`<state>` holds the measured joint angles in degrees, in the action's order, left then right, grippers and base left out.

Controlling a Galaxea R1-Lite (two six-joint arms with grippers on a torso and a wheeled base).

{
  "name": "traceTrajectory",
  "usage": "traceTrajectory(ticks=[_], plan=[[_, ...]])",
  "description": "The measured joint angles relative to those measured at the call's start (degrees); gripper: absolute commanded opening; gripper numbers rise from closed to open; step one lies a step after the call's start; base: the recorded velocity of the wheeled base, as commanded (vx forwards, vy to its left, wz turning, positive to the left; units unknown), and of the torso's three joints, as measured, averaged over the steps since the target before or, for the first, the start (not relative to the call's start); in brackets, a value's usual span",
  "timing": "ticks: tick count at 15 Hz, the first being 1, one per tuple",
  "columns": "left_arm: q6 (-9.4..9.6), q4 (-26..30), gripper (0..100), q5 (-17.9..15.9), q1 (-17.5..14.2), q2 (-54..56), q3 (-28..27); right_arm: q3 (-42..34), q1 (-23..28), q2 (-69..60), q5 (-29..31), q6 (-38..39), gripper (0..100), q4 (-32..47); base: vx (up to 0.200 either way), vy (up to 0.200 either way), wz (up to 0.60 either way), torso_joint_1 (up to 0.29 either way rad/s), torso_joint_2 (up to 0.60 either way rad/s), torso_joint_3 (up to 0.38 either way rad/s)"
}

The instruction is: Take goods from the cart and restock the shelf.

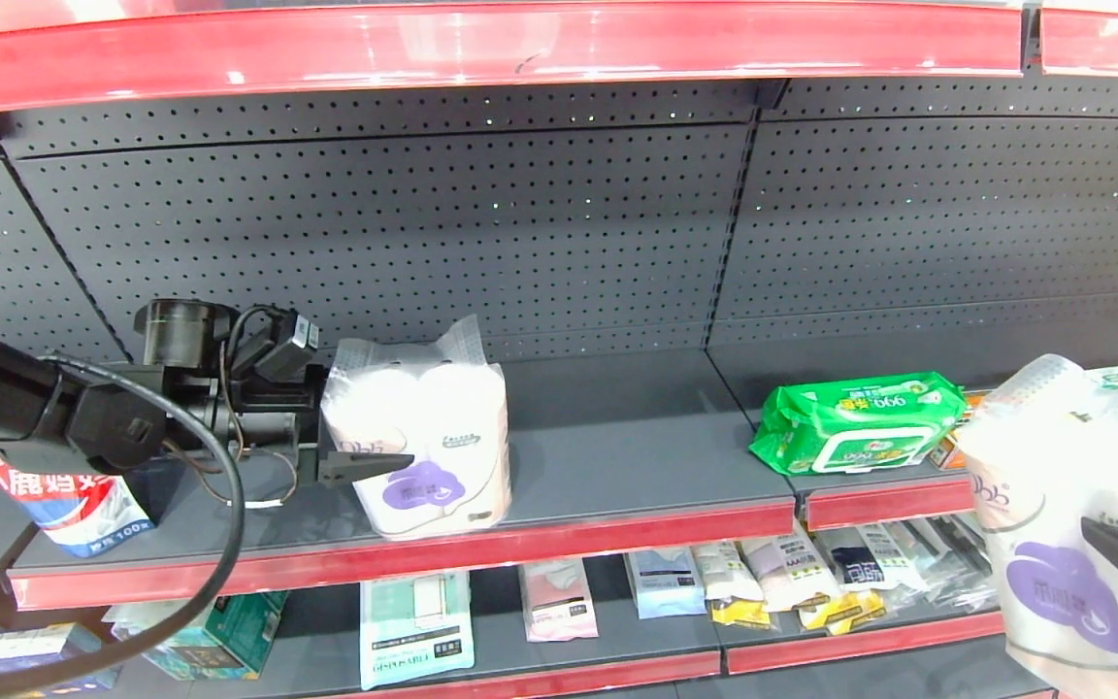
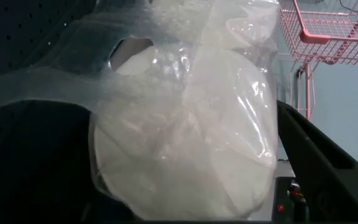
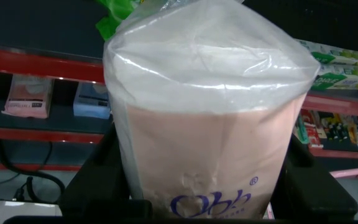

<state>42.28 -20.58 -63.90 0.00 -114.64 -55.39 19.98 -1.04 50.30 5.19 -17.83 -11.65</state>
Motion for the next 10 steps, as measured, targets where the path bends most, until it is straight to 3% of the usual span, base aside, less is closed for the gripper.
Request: traceTrajectory(ticks=[7,9,10], plan=[[-0.65,-0.1,100,0.0,-2.0,3.6,-0.2,-0.1,0.0,0.2,-0.1,0.0,0,0.0,0.000,0.000,0.00,0.000,0.00,0.000],[-2.45,0.0,100,0.0,-2.6,4.8,0.0,-0.1,0.0,0.3,-0.1,0.0,0,0.0,0.000,0.000,0.00,0.000,0.00,0.000],[-4.53,-0.1,100,0.0,-2.7,5.6,0.0,-0.2,0.0,0.3,-0.1,0.0,0,0.0,0.000,0.000,0.00,0.000,0.00,0.000]])
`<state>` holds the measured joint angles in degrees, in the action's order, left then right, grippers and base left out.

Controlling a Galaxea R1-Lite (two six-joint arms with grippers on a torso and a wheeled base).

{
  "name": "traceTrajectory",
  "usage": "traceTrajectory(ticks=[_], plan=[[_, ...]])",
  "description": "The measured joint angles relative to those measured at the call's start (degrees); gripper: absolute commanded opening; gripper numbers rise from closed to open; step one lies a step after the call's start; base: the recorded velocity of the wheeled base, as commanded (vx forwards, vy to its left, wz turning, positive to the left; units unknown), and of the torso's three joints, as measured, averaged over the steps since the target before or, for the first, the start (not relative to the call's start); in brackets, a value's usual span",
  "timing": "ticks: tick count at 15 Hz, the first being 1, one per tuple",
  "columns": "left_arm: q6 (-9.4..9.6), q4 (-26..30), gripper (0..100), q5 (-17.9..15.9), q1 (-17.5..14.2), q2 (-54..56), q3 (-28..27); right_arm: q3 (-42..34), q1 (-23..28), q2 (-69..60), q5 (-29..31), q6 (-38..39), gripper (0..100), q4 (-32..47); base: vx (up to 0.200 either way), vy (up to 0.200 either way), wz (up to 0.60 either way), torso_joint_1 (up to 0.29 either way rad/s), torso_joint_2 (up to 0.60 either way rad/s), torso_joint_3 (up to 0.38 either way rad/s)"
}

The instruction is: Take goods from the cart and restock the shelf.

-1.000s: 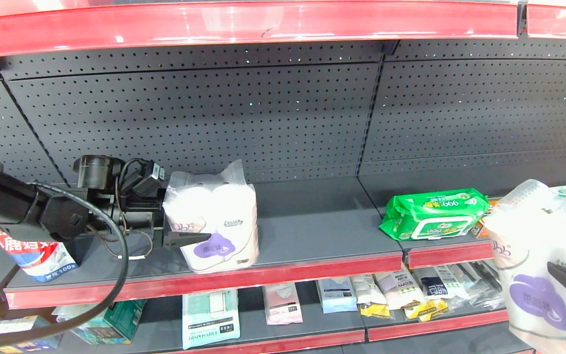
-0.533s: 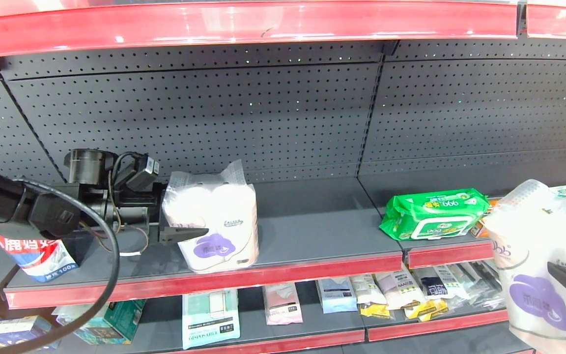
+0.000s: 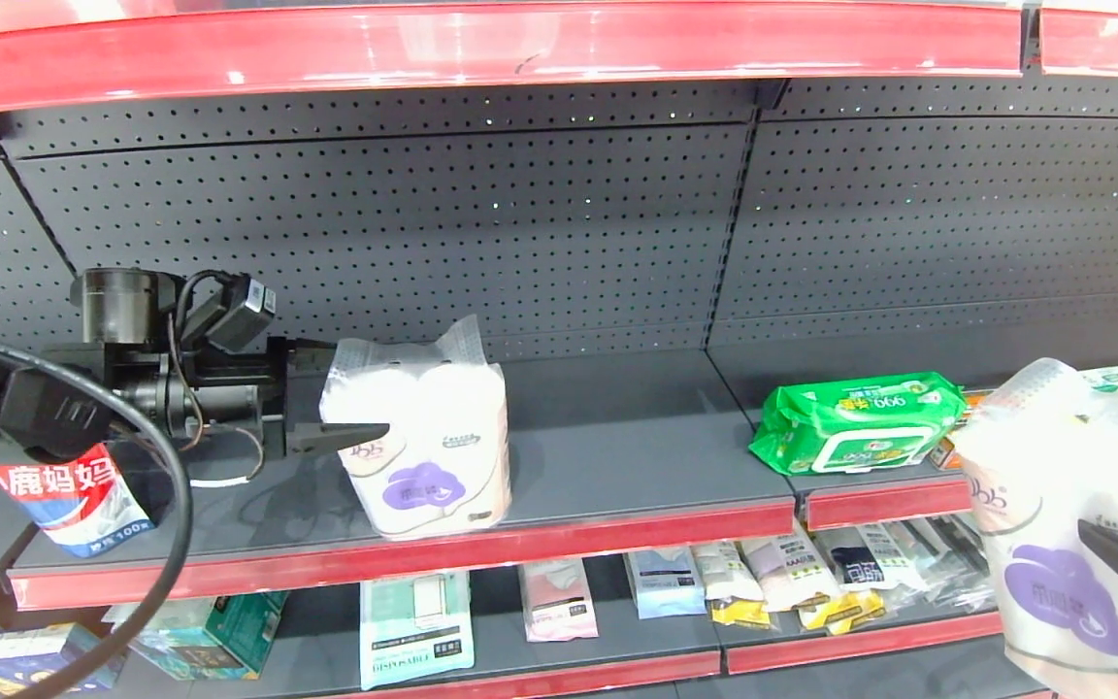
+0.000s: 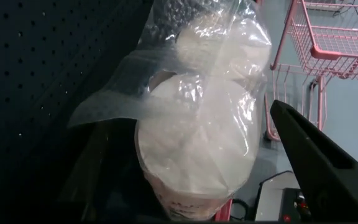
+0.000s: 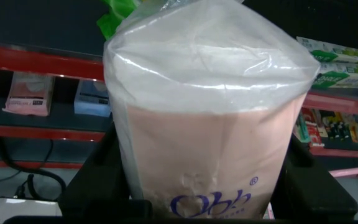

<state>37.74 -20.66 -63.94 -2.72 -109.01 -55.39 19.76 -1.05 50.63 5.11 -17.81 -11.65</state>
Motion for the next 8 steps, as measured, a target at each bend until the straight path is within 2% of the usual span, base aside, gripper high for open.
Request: traceTrajectory(ticks=[3,8], plan=[[-2.02,-0.3,100,0.0,-0.1,2.1,0.0,0.0,-0.1,-0.1,0.0,0.0,0,0.0,0.000,0.000,0.00,0.000,0.00,0.000],[-2.24,-3.0,100,1.6,-0.6,3.2,1.0,0.2,-0.2,-0.4,0.0,0.0,0,0.0,0.000,0.000,0.00,0.000,0.00,0.000]])
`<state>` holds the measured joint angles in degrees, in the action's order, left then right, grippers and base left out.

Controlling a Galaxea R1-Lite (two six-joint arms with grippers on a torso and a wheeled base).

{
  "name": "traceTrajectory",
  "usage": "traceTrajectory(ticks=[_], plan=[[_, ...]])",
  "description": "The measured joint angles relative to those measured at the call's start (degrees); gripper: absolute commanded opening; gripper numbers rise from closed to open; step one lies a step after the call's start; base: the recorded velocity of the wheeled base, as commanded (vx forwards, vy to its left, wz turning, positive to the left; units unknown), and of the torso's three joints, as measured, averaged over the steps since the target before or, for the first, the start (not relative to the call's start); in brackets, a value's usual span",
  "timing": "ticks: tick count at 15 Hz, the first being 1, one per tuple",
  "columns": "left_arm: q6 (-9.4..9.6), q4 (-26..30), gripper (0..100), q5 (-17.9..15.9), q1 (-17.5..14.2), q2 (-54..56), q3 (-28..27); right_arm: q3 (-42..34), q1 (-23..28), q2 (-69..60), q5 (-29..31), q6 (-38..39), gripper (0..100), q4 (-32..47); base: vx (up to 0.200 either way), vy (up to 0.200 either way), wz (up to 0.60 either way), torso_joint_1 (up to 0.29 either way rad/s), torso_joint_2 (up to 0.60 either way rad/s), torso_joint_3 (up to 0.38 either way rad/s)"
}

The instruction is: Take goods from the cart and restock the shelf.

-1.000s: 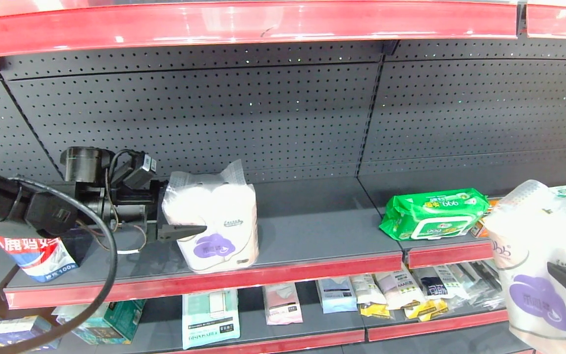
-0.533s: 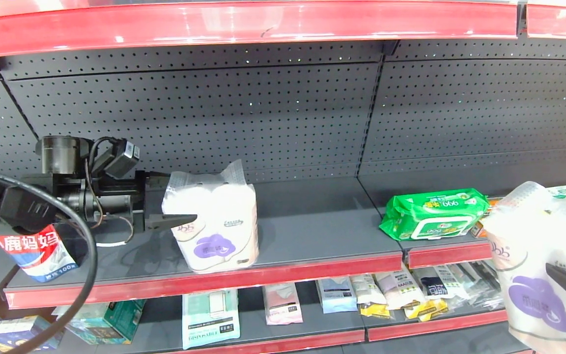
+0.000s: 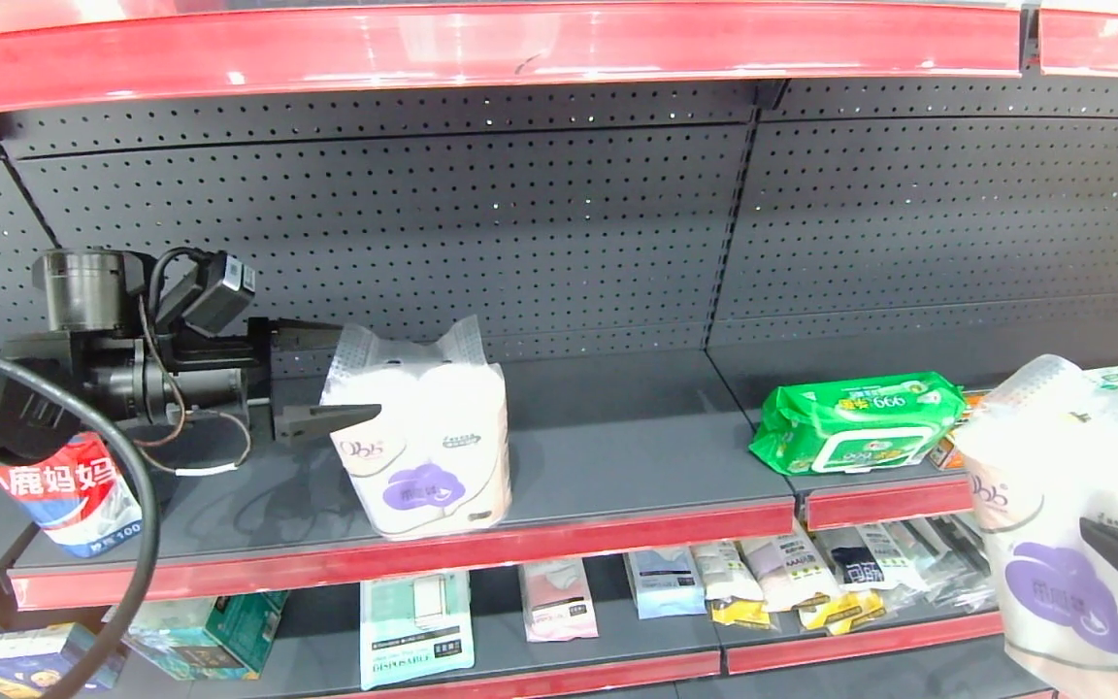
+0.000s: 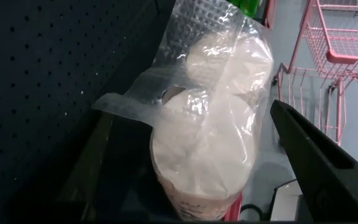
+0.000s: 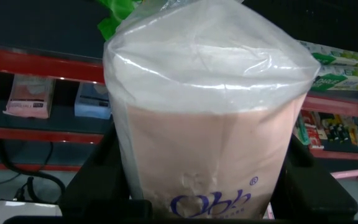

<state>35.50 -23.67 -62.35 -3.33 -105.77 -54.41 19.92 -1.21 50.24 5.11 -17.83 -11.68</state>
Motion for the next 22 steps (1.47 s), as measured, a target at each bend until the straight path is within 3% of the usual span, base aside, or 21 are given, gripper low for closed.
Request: traceTrajectory(ticks=[3,6,9,10,13,15,17,18,19,22], plan=[[-1.38,-0.1,100,1.9,-1.0,0.1,0.0,0.0,0.0,-0.4,0.0,0.0,0,0.0,0.000,0.000,0.00,0.000,0.00,0.000],[-8.27,-0.6,100,4.3,-1.4,1.1,-0.2,-0.2,0.0,-0.7,0.0,0.0,0,0.0,0.000,0.000,0.00,0.000,0.00,0.000],[-13.91,-5.3,100,7.9,-1.5,2.1,0.1,-0.3,0.0,-1.0,0.0,0.0,0,0.0,0.000,0.000,0.00,0.000,0.00,0.000],[-15.36,-7.0,100,11.8,-1.5,2.2,0.2,-0.4,0.0,-1.2,0.0,0.0,0,0.0,0.000,0.000,0.00,0.000,0.00,0.000],[-22.50,-17.8,100,31.5,-1.0,1.2,0.8,-0.7,0.0,-1.4,-0.2,0.0,0,0.0,0.000,0.000,0.00,0.000,0.00,0.000],[-27.67,-22.6,100,47.7,0.7,0.4,1.6,-0.9,0.0,-1.4,-0.5,0.1,0,0.0,0.000,0.000,0.00,0.000,0.00,0.000],[-35.18,-26.2,100,66.5,3.9,-0.2,2.2,-0.7,-0.1,-1.4,-0.7,0.1,0,0.0,0.000,0.000,0.00,0.000,0.00,0.000],[-37.95,-27.0,100,73.3,5.4,0.0,2.8,-0.2,-0.2,-1.4,-0.9,0.1,0,-0.4,0.000,0.000,0.00,0.000,0.00,0.000],[-39.92,-27.5,100,76.8,6.9,0.9,3.9,0.2,-0.2,-1.4,-1.3,0.1,0,-0.6,0.000,0.000,0.00,0.000,0.00,0.000],[-40.86,-27.7,100,73.6,9.8,8.2,13.6,1.4,-0.3,-1.5,-3.3,0.5,0,-0.6,0.000,0.000,0.00,0.000,0.00,0.000]])
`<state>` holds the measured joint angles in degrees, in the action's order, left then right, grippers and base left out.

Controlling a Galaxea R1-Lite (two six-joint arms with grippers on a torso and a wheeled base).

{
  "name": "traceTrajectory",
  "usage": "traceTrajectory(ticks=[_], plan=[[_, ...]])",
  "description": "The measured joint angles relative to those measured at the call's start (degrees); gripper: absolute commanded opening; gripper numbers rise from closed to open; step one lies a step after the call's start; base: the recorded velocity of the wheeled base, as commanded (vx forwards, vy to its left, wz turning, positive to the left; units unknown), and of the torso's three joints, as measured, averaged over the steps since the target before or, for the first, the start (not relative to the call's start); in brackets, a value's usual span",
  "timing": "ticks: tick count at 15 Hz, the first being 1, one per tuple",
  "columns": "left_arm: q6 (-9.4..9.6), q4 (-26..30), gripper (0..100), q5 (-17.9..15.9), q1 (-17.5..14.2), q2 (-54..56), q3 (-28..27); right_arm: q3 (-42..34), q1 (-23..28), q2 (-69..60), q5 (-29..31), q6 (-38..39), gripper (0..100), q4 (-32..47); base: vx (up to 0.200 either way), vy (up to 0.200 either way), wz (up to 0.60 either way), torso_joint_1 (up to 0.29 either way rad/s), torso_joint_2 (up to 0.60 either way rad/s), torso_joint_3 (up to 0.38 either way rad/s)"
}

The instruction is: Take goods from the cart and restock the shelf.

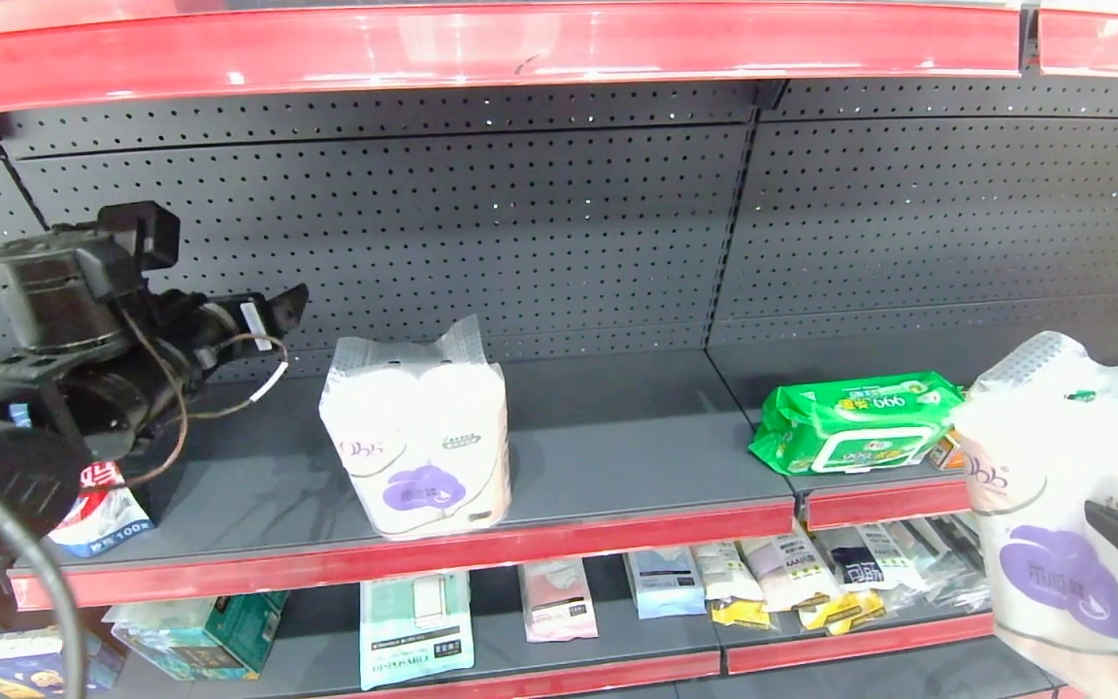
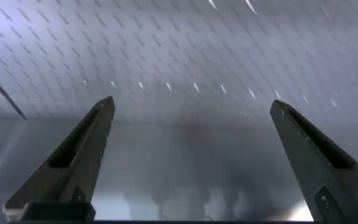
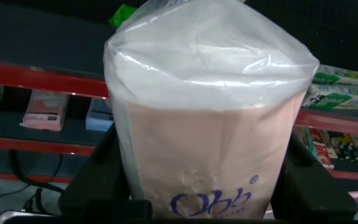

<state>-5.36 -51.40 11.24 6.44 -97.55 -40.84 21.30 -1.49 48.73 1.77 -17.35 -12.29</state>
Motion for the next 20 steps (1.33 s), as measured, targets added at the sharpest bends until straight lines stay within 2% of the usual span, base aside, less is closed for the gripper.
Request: traceTrajectory(ticks=[4,5,7,8,11,13,15,17,18,20], plan=[[1.60,1.4,100,-9.8,1.2,16.8,16.7,1.8,0.1,0.3,-1.1,-0.1,0,0.1,0.000,0.000,0.00,0.000,0.00,0.000],[2.55,3.7,100,-12.0,1.3,21.9,19.7,1.8,0.1,0.4,-1.5,-0.3,0,0.1,0.000,0.000,0.00,0.000,0.00,0.000],[4.22,12.0,100,-16.3,1.4,32.7,23.2,1.5,-0.4,0.6,-1.7,-0.3,0,0.3,0.000,0.000,0.00,0.000,0.00,0.000],[4.88,17.9,100,-18.1,1.4,38.5,24.2,1.5,-0.8,0.6,-1.7,-0.3,0,0.2,0.000,0.000,0.00,0.000,0.00,0.000],[6.01,41.4,100,-21.8,1.5,58.6,24.7,1.2,-1.5,0.9,-2.9,-0.5,0,0.3,0.000,0.000,0.00,0.000,0.00,0.000],[7.03,56.6,100,-23.0,1.8,71.0,23.6,1.2,-2.1,1.5,-3.1,-0.7,0,0.4,0.000,0.000,0.00,0.000,0.00,0.000],[8.53,68.9,100,-23.7,2.0,82.4,22.8,1.9,-2.4,2.3,-3.3,-0.9,0,0.1,0.000,0.000,0.00,0.000,0.00,0.000],[9.48,75.8,100,-24.5,2.1,90.6,22.4,2.5,-2.5,2.9,-3.2,-1.0,0,0.1,0.000,0.000,0.00,0.000,0.00,0.000],[9.65,76.0,100,-25.0,2.2,93.0,22.4,2.5,-2.5,3.0,-3.2,-1.0,0,0.1,0.000,0.000,0.00,0.000,0.00,0.000],[10.69,76.0,100,-28.6,2.3,95.7,22.1,2.6,-2.5,3.1,-3.2,-1.0,0,0.1,0.000,0.000,0.00,0.000,0.00,0.000]])
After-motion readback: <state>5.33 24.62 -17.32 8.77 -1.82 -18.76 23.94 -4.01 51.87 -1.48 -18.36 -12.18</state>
